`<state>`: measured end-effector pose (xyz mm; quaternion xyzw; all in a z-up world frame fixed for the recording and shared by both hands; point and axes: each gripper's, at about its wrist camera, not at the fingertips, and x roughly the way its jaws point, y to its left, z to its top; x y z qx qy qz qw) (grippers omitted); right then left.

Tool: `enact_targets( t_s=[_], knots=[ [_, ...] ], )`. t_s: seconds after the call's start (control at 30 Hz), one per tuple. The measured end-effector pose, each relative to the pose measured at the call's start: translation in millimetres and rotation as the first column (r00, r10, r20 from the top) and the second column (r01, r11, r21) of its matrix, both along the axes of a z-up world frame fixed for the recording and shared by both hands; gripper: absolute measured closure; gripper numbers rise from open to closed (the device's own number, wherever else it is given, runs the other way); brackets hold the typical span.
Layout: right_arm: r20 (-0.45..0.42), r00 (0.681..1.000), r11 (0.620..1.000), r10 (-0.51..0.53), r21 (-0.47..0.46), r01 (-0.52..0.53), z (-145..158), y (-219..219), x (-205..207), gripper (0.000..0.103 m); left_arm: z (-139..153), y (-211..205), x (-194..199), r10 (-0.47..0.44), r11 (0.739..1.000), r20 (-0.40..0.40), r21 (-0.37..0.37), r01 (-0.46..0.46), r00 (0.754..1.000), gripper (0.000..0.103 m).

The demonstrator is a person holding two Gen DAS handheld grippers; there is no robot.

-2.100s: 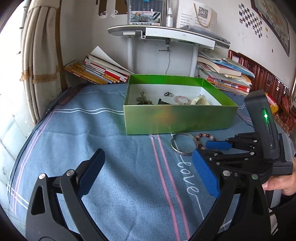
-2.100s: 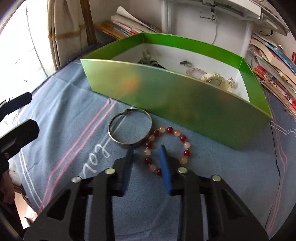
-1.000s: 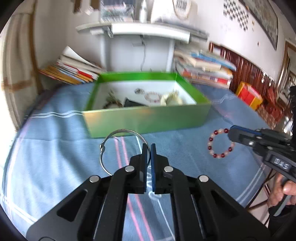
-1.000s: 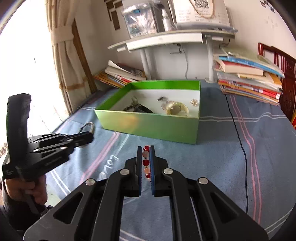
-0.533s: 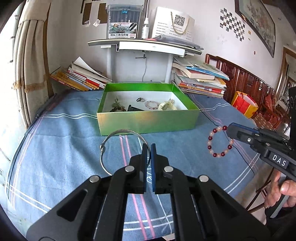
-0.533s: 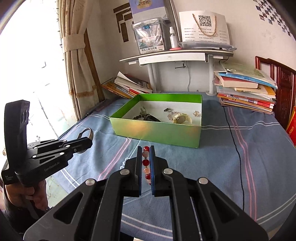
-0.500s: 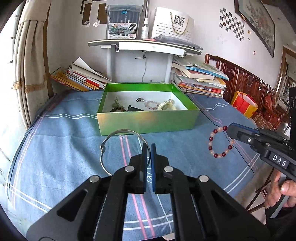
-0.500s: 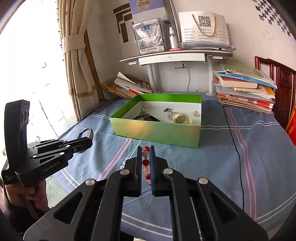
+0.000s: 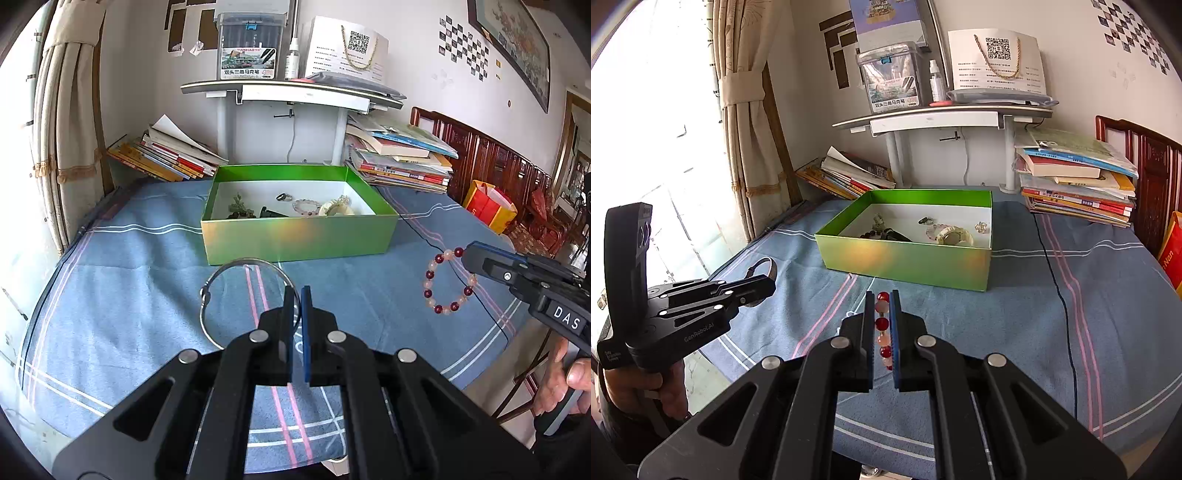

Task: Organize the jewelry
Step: 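Carry the silver bangle and red-and-white bracelet into the green box with both tools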

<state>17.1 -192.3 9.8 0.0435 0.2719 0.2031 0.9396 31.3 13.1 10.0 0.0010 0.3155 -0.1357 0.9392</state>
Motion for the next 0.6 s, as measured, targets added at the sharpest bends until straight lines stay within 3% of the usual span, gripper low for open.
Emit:
enact_targets(
  t_s=[0.6],
  knots=[
    [-0.003,1.000,1.000,-0.002,-0.001,0.002,-1.6,-1.9,11.4,0.095,-0.4,-2.9,15.3,-0.008,1.000,-0.022,0.018,0.008,1.000,0.099]
  ],
)
